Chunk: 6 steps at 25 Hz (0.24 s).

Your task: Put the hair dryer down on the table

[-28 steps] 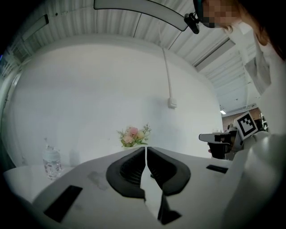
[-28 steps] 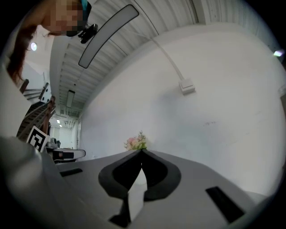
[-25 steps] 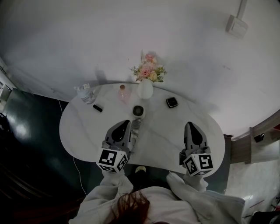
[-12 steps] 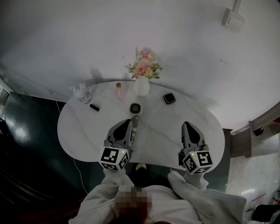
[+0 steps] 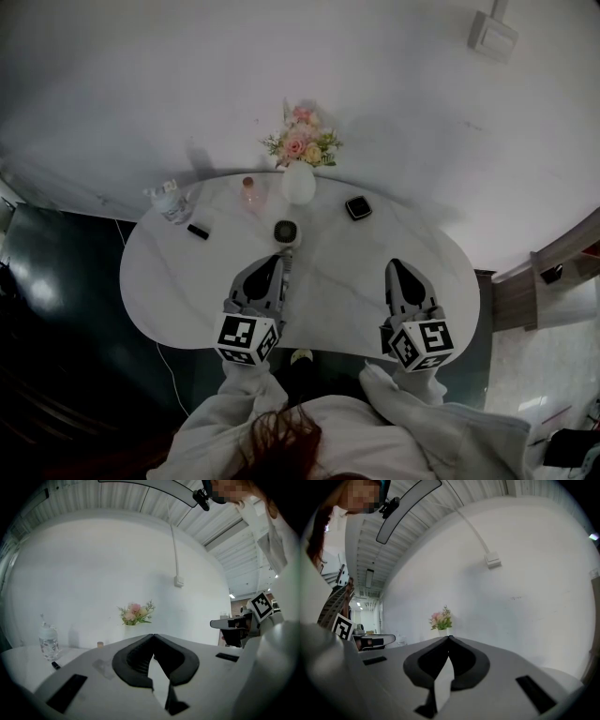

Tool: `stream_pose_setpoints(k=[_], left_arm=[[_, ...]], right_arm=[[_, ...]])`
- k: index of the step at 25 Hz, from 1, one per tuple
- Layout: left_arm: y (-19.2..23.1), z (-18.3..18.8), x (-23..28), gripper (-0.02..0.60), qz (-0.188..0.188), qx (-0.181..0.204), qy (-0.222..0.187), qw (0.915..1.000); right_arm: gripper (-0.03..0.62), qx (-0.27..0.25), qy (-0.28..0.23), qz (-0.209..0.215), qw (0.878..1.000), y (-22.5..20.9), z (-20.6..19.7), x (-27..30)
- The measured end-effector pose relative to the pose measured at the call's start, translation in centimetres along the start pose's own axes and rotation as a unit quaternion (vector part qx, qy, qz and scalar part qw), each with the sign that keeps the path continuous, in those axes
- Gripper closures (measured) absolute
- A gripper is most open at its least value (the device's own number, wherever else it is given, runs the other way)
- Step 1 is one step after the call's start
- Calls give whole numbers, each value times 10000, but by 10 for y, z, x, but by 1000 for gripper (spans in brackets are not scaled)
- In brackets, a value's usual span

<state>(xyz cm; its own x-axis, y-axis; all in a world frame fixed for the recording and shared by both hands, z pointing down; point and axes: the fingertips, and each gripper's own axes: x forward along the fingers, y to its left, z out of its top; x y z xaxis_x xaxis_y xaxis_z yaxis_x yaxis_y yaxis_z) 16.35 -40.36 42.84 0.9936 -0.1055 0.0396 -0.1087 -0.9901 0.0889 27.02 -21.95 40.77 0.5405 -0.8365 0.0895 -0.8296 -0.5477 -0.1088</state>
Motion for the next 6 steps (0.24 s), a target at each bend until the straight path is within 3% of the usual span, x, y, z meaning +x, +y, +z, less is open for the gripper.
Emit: stream_pose_setpoints(k=[6], left_arm=[[4, -3, 0, 565, 69, -21, 32, 10000]], right_arm=[[545, -40, 62, -69, 9999, -4, 0, -2]])
